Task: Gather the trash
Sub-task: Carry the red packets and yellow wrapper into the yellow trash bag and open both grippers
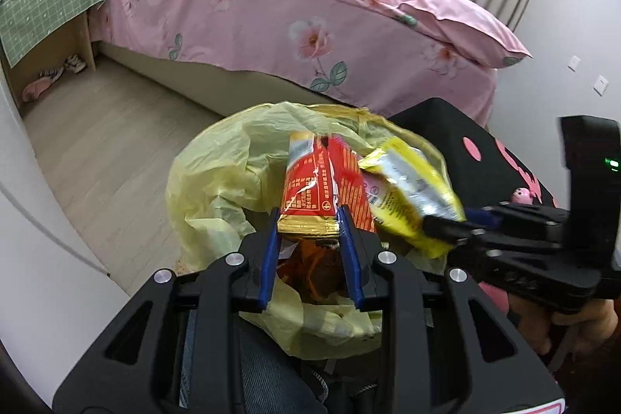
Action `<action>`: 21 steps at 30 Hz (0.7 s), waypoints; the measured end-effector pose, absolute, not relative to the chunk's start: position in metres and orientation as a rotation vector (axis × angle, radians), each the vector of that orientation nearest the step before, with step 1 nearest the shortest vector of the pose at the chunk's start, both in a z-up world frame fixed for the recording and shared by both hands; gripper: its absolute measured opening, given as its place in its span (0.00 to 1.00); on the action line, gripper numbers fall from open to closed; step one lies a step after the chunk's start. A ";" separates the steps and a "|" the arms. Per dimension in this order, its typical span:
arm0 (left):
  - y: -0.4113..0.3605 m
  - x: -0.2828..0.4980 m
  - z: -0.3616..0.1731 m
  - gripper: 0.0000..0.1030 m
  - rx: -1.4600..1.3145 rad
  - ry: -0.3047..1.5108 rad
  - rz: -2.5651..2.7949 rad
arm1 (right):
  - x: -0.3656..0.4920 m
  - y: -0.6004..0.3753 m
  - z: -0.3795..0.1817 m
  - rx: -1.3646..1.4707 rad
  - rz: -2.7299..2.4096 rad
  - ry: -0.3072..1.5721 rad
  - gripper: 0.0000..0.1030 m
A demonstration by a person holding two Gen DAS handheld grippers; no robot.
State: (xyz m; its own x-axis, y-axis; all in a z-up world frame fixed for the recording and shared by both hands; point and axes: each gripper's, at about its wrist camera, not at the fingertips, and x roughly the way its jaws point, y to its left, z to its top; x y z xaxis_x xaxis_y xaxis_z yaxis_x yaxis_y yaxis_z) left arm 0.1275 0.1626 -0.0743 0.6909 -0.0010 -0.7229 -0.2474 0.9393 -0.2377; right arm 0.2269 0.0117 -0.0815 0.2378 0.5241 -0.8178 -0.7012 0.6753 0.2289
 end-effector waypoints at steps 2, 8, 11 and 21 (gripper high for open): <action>0.165 0.133 -0.080 0.27 -0.344 0.814 0.145 | 0.232 0.023 -0.091 -0.215 0.875 1.056 0.21; 0.168 0.149 -0.098 0.27 -0.380 0.849 0.146 | 0.240 0.033 -0.109 -0.252 0.938 1.132 0.21; 0.168 0.153 -0.104 0.27 -0.386 0.866 0.148 | 0.235 0.030 -0.109 -0.280 0.952 1.132 0.21; 0.180 0.145 -0.089 0.43 -0.470 0.805 0.135 | 0.216 0.011 -0.091 -0.266 0.913 0.996 0.40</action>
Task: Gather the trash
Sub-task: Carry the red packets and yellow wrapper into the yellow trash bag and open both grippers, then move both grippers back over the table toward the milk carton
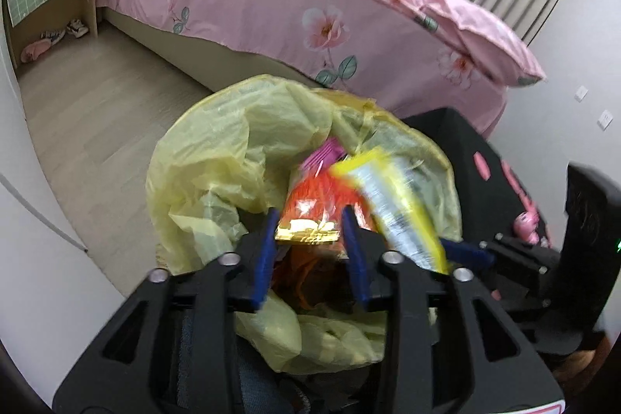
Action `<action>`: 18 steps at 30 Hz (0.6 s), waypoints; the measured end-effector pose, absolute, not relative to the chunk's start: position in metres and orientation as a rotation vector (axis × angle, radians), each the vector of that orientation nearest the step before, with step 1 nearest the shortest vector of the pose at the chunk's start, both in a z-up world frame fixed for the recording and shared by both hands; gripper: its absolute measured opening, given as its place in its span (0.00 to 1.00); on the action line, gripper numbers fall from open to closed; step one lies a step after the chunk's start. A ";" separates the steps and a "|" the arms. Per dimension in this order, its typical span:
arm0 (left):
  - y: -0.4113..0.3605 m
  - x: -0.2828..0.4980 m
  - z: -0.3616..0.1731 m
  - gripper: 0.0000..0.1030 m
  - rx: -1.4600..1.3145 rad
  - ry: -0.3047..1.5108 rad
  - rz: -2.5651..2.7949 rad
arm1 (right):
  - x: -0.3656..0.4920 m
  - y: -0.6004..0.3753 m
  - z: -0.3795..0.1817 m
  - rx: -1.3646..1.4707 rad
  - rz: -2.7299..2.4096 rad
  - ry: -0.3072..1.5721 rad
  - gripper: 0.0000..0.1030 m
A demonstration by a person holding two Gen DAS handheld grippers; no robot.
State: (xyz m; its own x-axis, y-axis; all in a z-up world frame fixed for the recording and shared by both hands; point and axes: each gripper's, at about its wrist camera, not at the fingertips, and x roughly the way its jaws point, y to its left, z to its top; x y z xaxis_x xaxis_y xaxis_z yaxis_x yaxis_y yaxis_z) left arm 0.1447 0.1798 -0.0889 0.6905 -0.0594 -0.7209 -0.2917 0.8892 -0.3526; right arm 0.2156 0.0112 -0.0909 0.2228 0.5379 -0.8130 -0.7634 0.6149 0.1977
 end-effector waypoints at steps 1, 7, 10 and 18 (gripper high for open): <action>0.180 0.143 -0.085 0.46 -0.475 0.792 0.133 | 0.214 0.009 -0.089 -0.267 0.897 0.992 0.41; 0.176 0.135 -0.054 0.62 -0.448 0.708 0.149 | 0.198 -0.020 -0.061 -0.246 0.837 0.919 0.45; 0.166 0.131 -0.041 0.62 -0.442 0.689 0.123 | 0.189 -0.051 -0.036 -0.207 0.805 0.863 0.45; 0.098 0.124 -0.014 0.62 -0.383 0.658 -0.064 | 0.155 -0.146 0.011 -0.128 0.623 0.722 0.45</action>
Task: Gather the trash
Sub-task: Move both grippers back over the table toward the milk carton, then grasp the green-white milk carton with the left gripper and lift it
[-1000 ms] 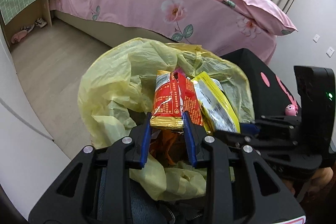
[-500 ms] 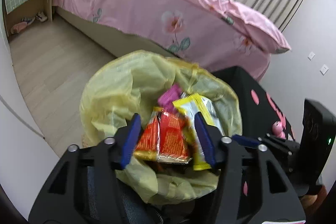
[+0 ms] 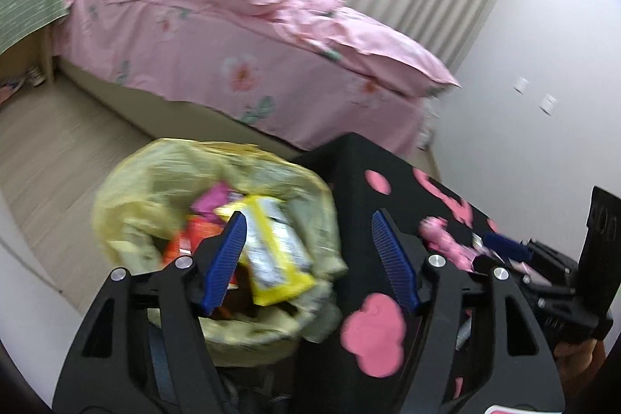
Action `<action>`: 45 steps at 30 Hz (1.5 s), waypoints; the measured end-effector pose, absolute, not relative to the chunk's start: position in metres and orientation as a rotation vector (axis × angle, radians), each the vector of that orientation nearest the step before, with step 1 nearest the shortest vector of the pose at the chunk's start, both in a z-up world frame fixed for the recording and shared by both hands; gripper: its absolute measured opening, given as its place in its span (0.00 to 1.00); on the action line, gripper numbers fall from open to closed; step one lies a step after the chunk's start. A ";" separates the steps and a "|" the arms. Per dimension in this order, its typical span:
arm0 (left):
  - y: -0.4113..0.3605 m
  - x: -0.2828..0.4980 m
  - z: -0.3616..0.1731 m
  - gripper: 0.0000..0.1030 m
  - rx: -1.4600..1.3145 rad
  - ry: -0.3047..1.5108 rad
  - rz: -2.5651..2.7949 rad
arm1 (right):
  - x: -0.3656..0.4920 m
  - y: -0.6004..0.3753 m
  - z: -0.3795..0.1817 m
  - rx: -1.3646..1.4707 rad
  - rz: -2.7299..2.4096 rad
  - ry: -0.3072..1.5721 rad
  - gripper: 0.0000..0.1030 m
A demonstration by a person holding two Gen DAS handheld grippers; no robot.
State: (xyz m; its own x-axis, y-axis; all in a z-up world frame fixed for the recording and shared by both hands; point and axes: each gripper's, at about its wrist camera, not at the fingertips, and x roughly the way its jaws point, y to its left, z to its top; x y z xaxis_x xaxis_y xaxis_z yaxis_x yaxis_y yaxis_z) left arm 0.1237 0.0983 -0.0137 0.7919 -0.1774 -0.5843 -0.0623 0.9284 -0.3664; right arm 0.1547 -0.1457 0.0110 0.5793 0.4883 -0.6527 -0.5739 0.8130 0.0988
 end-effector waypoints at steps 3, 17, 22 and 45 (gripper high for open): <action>0.066 0.124 -0.010 0.62 -0.351 0.668 -0.136 | 0.138 -0.186 0.016 -0.104 0.533 0.680 0.45; -0.057 0.123 -0.006 0.62 -0.212 0.729 -0.430 | 0.065 -0.357 0.000 0.076 0.158 0.587 0.46; -0.097 0.124 -0.021 0.65 -0.133 0.773 -0.530 | 0.053 -0.391 -0.021 0.127 0.106 0.601 0.51; -0.297 0.248 -0.095 0.67 0.387 1.040 -0.949 | 0.071 -0.449 -0.067 0.060 0.055 0.700 0.54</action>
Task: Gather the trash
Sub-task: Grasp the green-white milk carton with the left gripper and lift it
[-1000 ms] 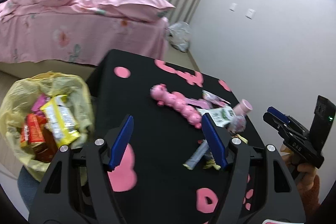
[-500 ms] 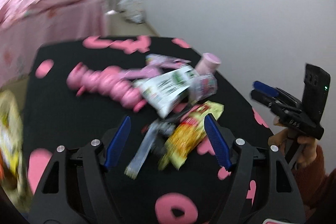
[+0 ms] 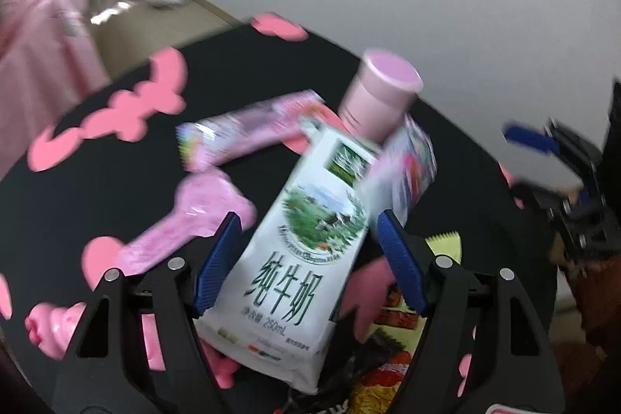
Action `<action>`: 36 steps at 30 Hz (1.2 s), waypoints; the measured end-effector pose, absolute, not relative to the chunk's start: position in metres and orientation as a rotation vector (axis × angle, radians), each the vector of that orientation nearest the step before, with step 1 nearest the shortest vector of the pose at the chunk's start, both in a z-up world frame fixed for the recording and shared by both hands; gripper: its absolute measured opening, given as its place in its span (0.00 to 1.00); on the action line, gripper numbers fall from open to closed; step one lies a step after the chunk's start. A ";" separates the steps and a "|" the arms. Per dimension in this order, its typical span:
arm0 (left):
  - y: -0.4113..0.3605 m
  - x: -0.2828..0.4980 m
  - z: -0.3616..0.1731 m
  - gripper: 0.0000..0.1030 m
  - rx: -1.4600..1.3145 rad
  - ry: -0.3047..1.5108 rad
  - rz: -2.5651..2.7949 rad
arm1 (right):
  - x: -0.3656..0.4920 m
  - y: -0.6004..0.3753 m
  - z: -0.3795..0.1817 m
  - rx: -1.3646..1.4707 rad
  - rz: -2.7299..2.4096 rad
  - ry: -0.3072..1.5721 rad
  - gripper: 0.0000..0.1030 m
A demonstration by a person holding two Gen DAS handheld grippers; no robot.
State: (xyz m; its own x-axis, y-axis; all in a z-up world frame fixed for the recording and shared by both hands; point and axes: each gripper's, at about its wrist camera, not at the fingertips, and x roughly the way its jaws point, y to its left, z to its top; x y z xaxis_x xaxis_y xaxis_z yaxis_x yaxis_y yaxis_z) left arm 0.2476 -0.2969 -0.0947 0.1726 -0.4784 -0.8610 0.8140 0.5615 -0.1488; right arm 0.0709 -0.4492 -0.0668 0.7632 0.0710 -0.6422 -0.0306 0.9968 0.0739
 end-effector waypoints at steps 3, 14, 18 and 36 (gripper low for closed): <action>-0.299 0.232 -0.099 0.67 0.484 1.033 -0.925 | 0.083 -0.455 -0.076 0.080 0.096 0.713 0.54; -0.241 0.189 -0.076 0.50 0.208 1.055 -0.789 | 0.133 -0.465 -0.108 0.143 0.152 0.796 0.54; -0.205 0.169 -0.053 0.50 0.177 0.935 -0.649 | 0.134 -0.460 -0.113 0.188 0.178 0.851 0.54; -0.085 0.155 -0.082 0.50 -0.098 0.931 -0.293 | 0.154 -0.349 -0.058 -0.100 0.299 0.783 0.54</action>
State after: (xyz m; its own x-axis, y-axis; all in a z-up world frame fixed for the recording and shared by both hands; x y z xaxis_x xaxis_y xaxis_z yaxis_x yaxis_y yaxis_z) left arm 0.1548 -0.0846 -0.0822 0.5608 -0.2906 -0.7753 0.2064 0.9559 -0.2089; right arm 0.1543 -0.3490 -0.0576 0.6691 0.2276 -0.7074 -0.3013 0.9533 0.0218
